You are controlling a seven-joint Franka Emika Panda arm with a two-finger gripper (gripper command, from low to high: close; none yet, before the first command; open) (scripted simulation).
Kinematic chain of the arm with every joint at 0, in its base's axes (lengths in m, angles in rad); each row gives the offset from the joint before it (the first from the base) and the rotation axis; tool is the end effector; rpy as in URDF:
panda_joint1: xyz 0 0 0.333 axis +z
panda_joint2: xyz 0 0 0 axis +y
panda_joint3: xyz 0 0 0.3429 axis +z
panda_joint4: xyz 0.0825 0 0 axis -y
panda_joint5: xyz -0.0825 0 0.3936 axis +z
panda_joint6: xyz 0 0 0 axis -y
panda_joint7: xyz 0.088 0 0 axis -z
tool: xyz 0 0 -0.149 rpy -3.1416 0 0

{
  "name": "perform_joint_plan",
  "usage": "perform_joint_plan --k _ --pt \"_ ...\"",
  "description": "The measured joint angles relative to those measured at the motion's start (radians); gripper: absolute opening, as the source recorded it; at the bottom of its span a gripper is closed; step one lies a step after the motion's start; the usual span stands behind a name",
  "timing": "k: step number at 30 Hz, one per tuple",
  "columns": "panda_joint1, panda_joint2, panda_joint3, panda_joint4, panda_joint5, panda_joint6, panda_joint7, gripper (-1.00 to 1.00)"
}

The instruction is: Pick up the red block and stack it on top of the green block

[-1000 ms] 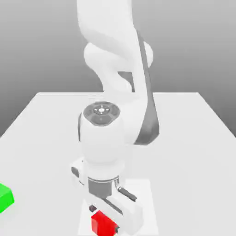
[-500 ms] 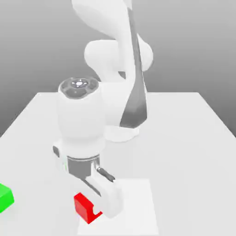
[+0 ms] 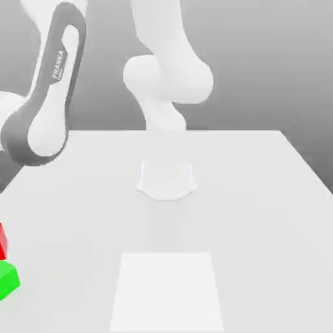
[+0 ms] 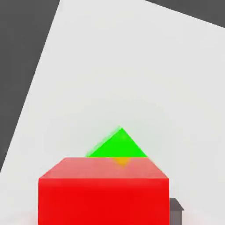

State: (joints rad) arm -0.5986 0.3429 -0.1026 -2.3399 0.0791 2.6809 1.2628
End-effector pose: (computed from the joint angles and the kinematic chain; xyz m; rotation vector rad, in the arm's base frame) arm 0.4020 -0.3443 0.1637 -1.6585 2.6670 -0.0012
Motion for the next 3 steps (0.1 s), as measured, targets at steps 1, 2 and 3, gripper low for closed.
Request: perform_joint_plan --k 1,2,3 --pt "0.000 0.000 0.000 0.000 0.000 0.000 0.000 1.00" --pt "0.000 0.000 0.000 0.000 0.000 0.000 0.000 1.00" --pt "0.000 0.000 0.000 0.000 0.000 0.000 0.000 1.00"
